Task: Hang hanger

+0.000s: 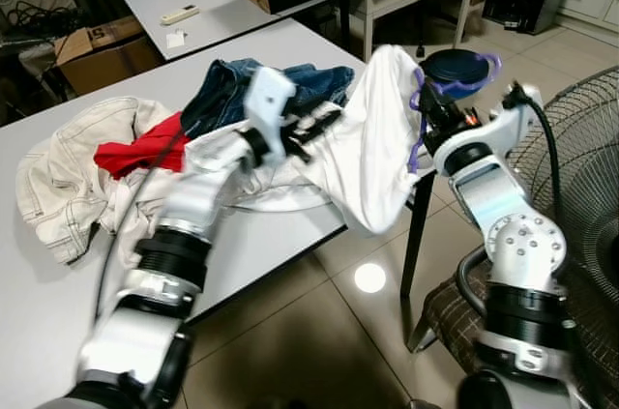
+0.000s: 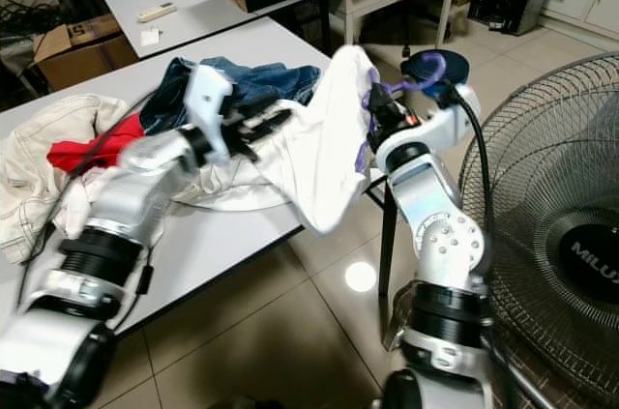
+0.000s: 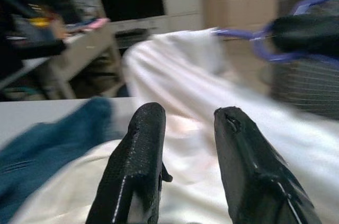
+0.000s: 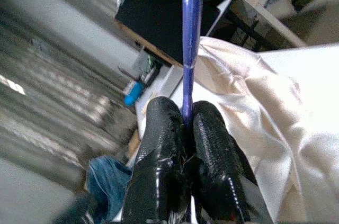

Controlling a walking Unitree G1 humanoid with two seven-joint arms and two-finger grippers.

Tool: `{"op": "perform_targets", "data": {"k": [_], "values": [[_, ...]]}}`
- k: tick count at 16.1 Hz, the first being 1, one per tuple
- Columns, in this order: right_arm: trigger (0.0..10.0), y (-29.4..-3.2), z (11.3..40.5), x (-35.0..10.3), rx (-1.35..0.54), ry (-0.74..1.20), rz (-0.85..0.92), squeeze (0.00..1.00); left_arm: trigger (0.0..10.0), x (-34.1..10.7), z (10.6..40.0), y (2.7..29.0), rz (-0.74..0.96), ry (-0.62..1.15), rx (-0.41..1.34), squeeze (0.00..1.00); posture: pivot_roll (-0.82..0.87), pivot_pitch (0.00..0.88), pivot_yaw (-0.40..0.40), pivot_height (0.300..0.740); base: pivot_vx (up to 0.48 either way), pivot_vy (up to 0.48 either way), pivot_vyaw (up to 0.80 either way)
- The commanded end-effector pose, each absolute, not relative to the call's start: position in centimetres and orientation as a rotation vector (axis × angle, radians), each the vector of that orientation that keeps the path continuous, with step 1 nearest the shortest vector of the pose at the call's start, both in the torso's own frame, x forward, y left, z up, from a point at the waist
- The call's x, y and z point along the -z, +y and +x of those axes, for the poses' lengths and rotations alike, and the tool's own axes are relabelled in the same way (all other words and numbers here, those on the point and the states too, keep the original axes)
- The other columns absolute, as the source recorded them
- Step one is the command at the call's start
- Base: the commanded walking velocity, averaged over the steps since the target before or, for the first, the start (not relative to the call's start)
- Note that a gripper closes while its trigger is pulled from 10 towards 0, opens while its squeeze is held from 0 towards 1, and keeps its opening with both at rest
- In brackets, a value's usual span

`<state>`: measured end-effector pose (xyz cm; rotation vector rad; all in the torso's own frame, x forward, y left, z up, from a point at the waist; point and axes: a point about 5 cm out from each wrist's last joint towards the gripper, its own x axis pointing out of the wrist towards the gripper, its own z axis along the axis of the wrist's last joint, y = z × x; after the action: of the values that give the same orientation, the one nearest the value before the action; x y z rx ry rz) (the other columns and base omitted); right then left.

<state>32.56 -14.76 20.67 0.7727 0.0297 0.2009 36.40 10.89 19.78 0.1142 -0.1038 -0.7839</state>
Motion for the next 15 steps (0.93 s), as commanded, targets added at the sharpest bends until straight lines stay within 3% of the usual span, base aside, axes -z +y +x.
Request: {"op": "perform_targets", "data": {"k": [1,3,8,10,12,13,15], "values": [[10.0,-13.8,32.2,-21.5,-0.263,0.018,0.7,0.0,10.0,-20.7,36.6,12.2,0.132,-0.125,0.731,0.0,-0.09,0.0,0.152,0.74,0.0,0.0,0.0],[10.0,-14.0,30.6,-22.4,-0.344,0.044,0.502,0.0,10.0,-21.2,35.7,15.0,0.198,-0.095,0.679,0.0,-0.08,0.0,0.139,0.74,0.0,0.0,0.8],[10.0,-15.1,27.3,-24.3,-0.441,0.014,0.33,0.0,10.0,-20.0,33.1,16.2,0.21,-0.08,0.652,0.0,-0.08,0.0,0.121,0.74,0.0,0.0,0.77],[10.0,-16.1,25.5,-27.4,-0.496,-0.082,0.266,0.0,10.0,-18.6,31.2,16.7,0.167,-0.051,0.577,0.0,-0.09,0.0,0.103,0.74,0.0,0.0,0.66],[10.0,-15.7,24.6,-28.8,-0.591,-0.126,0.255,0.0,10.0,-18.4,30.7,17.0,0.142,-0.043,0.537,0.0,-0.09,0.0,0.092,0.74,0.0,0.0,0.8],[10.0,-15.0,23.3,-29.9,-0.73,-0.165,0.24,0.0,10.0,-18.6,30.1,17.3,0.135,-0.036,0.526,0.0,-0.08,0.0,0.081,0.74,0.0,0.0,0.8],[10.0,-14.4,22.0,-31.0,-0.868,-0.181,0.19,0.0,10.0,-19.7,29.1,17.3,0.106,-0.056,0.602,0.0,-0.08,0.0,0.073,0.74,0.0,0.0,0.8]]}}
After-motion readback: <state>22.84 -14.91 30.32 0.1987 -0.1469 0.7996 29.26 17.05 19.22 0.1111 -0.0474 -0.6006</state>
